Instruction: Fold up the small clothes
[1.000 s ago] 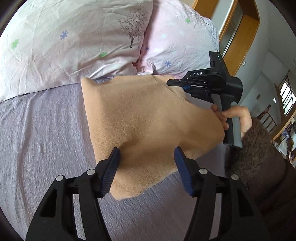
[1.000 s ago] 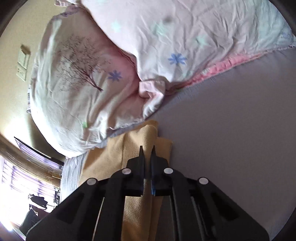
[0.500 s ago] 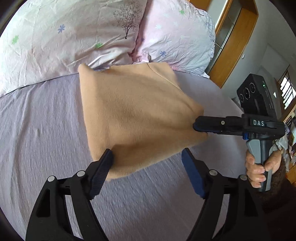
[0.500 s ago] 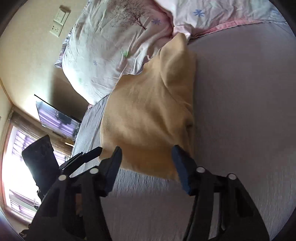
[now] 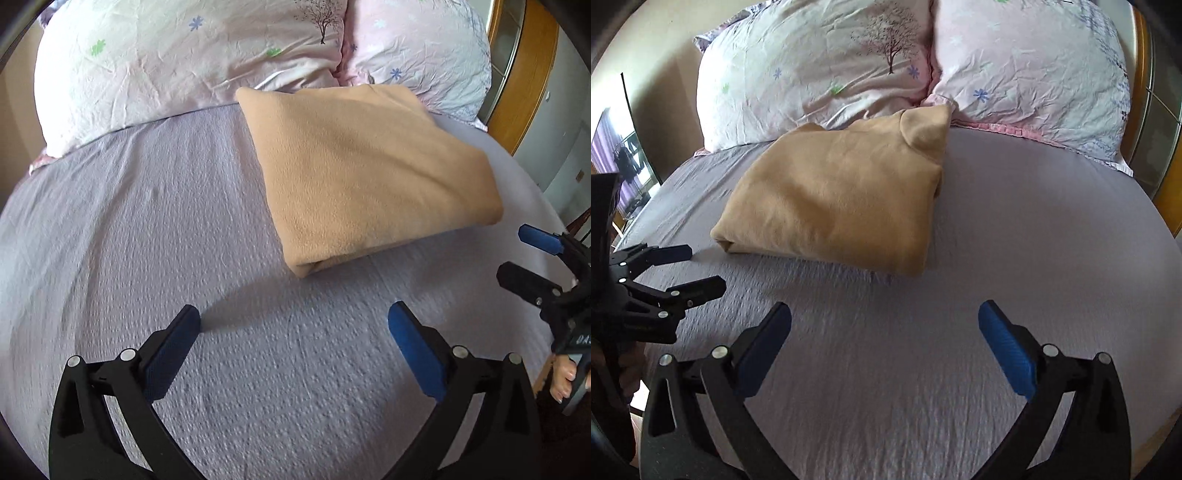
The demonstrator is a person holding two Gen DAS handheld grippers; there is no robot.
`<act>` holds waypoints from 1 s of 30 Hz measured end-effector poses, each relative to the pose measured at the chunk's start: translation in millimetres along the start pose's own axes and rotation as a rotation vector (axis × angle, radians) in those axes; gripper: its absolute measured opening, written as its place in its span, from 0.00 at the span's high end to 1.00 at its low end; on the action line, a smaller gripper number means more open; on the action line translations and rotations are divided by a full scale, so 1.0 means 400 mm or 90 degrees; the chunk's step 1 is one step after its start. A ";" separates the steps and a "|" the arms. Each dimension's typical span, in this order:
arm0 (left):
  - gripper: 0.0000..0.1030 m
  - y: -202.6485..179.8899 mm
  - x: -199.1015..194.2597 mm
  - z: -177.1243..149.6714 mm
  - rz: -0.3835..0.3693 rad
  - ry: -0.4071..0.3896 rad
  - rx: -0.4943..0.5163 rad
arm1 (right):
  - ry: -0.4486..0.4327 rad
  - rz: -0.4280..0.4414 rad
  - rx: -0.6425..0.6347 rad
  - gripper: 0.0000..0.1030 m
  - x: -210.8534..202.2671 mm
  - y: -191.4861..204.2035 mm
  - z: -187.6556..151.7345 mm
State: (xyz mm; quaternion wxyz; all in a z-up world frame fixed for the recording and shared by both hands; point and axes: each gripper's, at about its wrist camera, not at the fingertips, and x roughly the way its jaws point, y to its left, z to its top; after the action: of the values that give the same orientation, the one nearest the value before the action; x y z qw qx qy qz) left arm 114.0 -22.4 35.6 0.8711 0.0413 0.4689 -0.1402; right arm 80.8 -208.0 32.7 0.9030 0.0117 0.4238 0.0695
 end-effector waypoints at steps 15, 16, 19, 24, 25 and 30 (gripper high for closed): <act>0.01 -0.019 0.014 -0.005 0.036 0.006 0.032 | 0.053 -0.040 -0.031 0.02 0.034 0.050 -0.032; 0.01 -0.019 0.014 -0.005 0.036 0.006 0.032 | 0.053 -0.039 -0.030 0.02 0.034 0.048 -0.033; 0.01 -0.020 0.014 -0.006 0.036 0.006 0.031 | 0.052 -0.038 -0.031 0.02 0.034 0.047 -0.034; 0.01 -0.020 0.014 -0.006 0.037 0.006 0.031 | 0.053 -0.038 -0.031 0.02 0.034 0.047 -0.033; 0.01 -0.020 0.014 -0.006 0.037 0.006 0.031 | 0.053 -0.038 -0.031 0.02 0.033 0.047 -0.033; 0.01 -0.021 0.014 -0.007 0.037 0.006 0.030 | 0.053 -0.038 -0.031 0.02 0.034 0.048 -0.032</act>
State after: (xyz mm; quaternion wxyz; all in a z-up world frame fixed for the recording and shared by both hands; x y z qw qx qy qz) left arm 112.4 -31.1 30.0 0.8715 0.0761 0.4680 -0.1256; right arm 77.3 -187.8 15.5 0.8864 -0.0259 0.4592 0.0531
